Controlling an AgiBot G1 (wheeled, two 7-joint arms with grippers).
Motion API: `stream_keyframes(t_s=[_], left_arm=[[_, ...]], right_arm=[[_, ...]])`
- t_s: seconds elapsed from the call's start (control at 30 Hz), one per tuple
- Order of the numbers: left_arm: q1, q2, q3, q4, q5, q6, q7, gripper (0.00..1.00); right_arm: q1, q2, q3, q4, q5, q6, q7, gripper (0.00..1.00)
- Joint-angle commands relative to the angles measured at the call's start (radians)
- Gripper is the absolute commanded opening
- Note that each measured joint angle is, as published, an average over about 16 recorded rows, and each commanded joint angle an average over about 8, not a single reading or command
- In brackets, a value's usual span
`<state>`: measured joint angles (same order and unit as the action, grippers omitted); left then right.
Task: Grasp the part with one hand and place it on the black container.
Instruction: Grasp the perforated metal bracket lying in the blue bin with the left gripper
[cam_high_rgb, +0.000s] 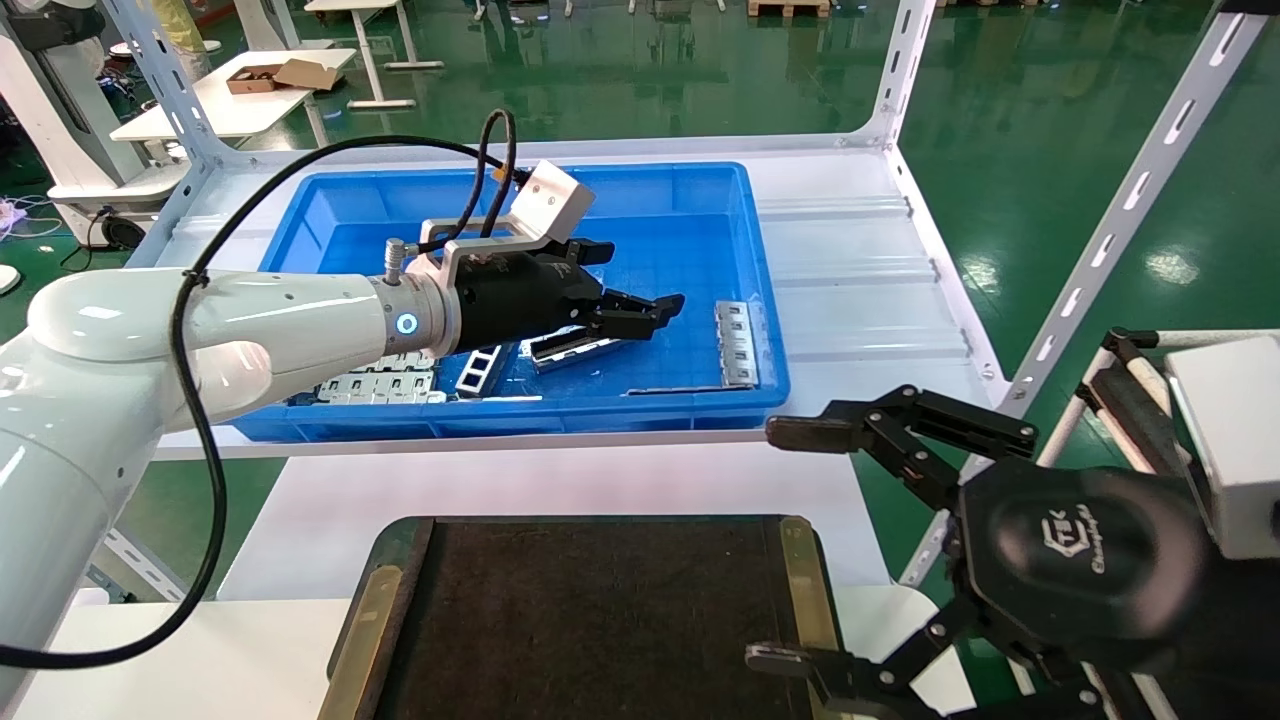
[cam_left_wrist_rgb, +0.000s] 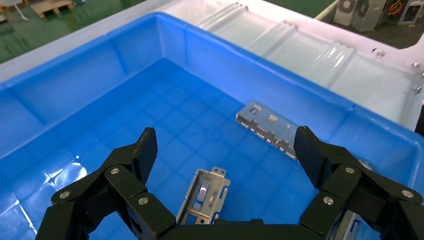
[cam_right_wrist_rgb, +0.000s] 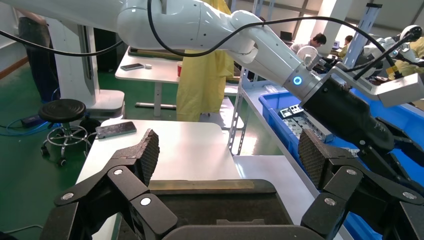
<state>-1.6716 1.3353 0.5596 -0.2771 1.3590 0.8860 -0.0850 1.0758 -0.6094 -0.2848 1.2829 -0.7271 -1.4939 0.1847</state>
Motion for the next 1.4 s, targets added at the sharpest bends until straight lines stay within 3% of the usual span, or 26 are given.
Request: stream_keyframes(t_s=[0.03,0.73,0.77,0.83,0.87,0.9,1.0,1.07,1.13,1.17,1.4], left_arm=[[-0.007,0.011,0.003,0.024,0.001,-0.008,0.008,1.0],[-0.027,0.011,0.049,0.14,0.008,-0.027,0.064,1.0],[-0.027,0.011,0.051,0.143,0.009,-0.028,0.065,1.0],[-0.026,0.012,0.055,0.15,0.01,-0.031,0.066,1.0],[-0.025,0.012,0.057,0.152,0.01,-0.032,0.067,0.96],[-0.024,0.012,0.058,0.155,0.011,-0.033,0.068,0.86],[-0.02,0.011,0.063,0.16,0.011,-0.034,0.074,0.49],[-0.017,0.01,0.065,0.163,0.011,-0.034,0.079,0.24],[-0.015,0.009,0.066,0.166,0.009,-0.035,0.084,0.02],[-0.015,0.008,0.066,0.168,0.009,-0.035,0.086,0.0],[-0.011,0.007,0.067,0.183,0.001,-0.045,0.094,0.0]], right_arm=[[0.0,0.0,0.0,0.0,0.0,0.0,0.0,1.0],[0.0,0.001,-0.002,0.0,0.001,0.001,-0.001,1.0],[0.0,0.001,-0.002,0.0,0.001,0.001,-0.001,0.99],[0.0,0.001,-0.002,0.0,0.001,0.001,-0.001,0.86],[0.0,0.001,-0.002,0.0,0.001,0.001,-0.001,0.74],[0.0,0.001,-0.002,0.0,0.001,0.001,-0.001,0.61],[0.0,0.001,-0.002,0.0,0.001,0.001,-0.001,0.24],[0.0,0.001,-0.002,0.0,0.002,0.001,-0.001,0.05],[0.001,0.001,-0.002,0.0,0.002,0.001,-0.001,0.0],[0.001,0.001,-0.002,0.0,0.002,0.001,-0.001,0.0],[0.001,0.001,-0.003,0.0,0.002,0.001,-0.001,0.0]])
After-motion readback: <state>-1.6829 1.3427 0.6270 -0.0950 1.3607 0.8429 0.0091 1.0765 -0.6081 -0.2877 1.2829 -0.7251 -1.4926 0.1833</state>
